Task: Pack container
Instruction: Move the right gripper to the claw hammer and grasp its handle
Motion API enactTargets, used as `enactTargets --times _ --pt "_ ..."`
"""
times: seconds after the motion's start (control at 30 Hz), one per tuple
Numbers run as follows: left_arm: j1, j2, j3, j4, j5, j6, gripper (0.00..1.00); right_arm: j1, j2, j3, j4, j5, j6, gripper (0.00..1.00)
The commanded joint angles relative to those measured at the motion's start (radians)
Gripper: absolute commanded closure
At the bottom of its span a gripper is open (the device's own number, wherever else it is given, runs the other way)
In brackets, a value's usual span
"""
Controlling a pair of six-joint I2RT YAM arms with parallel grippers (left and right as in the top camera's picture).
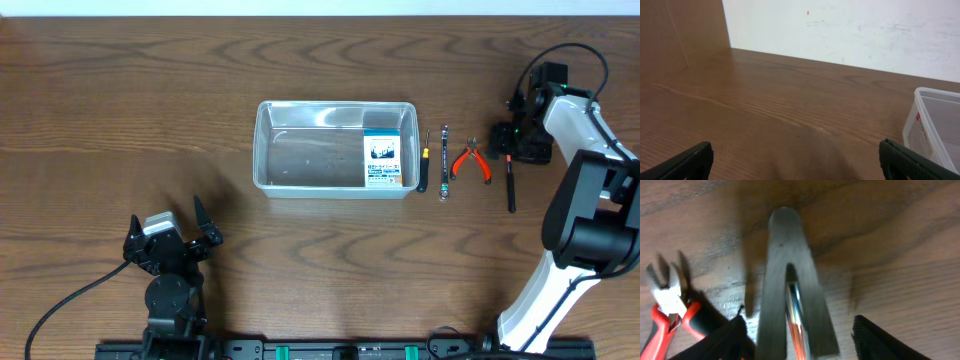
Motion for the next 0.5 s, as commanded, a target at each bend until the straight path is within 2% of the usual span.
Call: enactTargets --times 0.0,0.1,0.17,0.23,0.33,0.47 --pt "-0.003 -0.004 -0.022 -0.03 -0.019 0.002 0.02 0.0 0.022 0.005 0.01 -0.008 0.028 0.39" --pt "-0.003 -0.004 -0.022 -0.03 -0.019 0.002 0.02 0.0 0.026 0.001 0.021 -0.008 0.028 0.47" --pt "-0.003 -0.004 -0.022 -0.03 -0.02 0.002 0.02 0.0 0.026 0.0 0.028 -0.008 0.028 0.57" --pt "-0.003 -0.004 -0.022 -0.03 -0.02 0.002 0.02 0.0 0.026 0.0 0.032 -0.008 0.028 0.6" --pt "-0.003 -0.004 -0.022 -0.03 -0.02 0.002 0.02 0.0 0.026 0.0 0.035 -0.008 0.028 0.77" --pt "-0.003 -0.004 -0.022 -0.03 -0.02 0.002 0.02 0.0 0.021 0.002 0.036 -0.005 0.031 0.94"
